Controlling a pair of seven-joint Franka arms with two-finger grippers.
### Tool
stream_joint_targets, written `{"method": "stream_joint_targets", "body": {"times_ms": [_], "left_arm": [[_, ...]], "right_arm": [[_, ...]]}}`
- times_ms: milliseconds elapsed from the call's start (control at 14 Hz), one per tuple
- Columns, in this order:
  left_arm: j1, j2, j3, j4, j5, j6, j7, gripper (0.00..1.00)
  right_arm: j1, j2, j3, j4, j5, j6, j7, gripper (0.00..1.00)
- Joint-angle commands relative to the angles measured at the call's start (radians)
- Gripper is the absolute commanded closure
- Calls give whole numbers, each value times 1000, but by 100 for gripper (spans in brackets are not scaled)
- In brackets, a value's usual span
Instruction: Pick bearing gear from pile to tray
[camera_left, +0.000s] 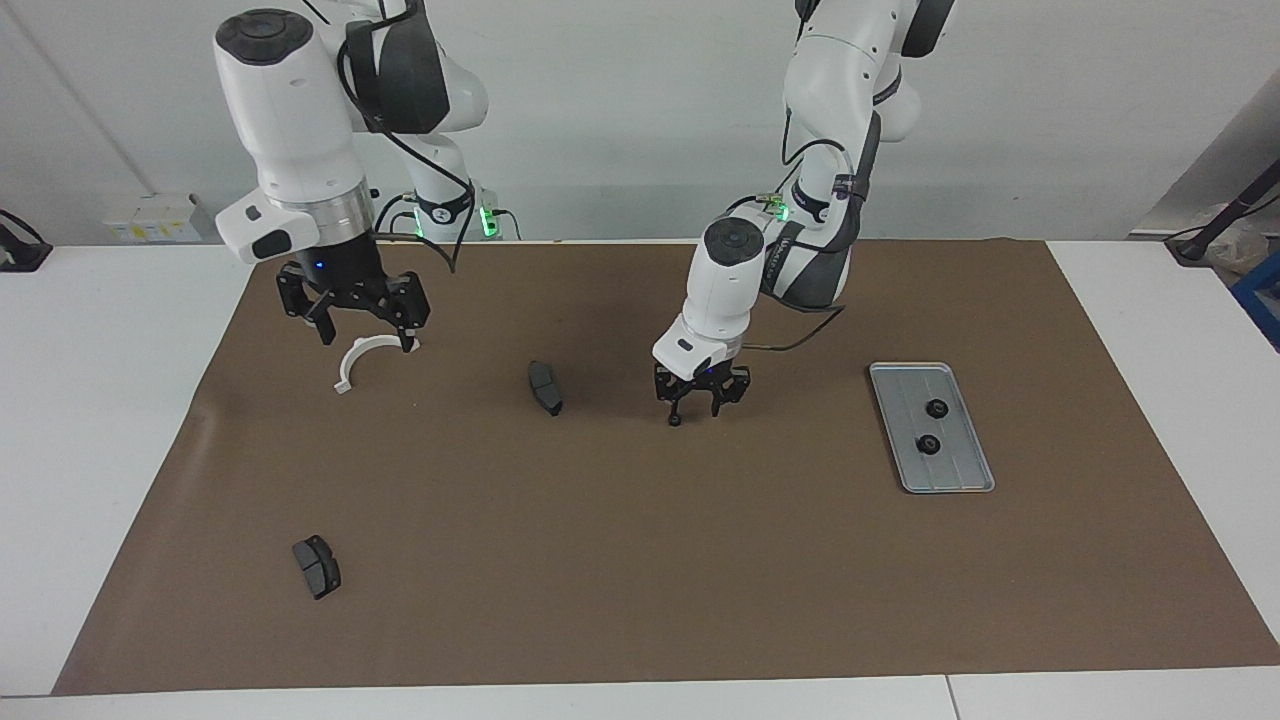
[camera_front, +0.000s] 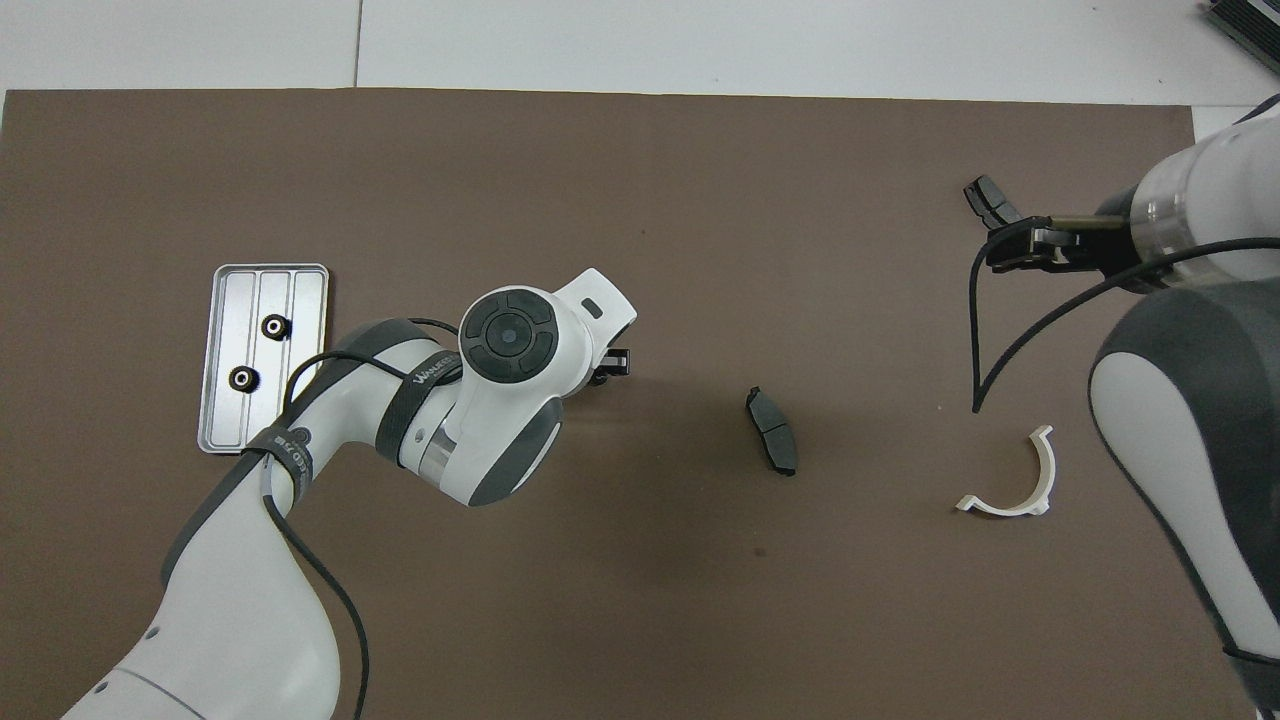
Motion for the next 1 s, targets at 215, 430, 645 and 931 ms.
{"method": "stream_joint_targets", "body": {"times_ms": [215, 430, 645, 931], "left_arm": [[-52, 41, 16, 15, -3, 51, -5, 41], [-58, 42, 16, 9, -3, 46, -5, 44], [-69, 42, 16, -2, -3, 32, -3, 52], [-70, 42, 16, -5, -3, 32, -5, 58]], "right_arm": [[-41, -32, 7, 0, 100, -120, -58, 0], [-35, -37, 8, -5, 90, -136, -57, 0], [-35, -72, 8, -68, 76, -130, -55, 0], [-33, -75, 10, -74, 27, -110, -55, 0]]}}
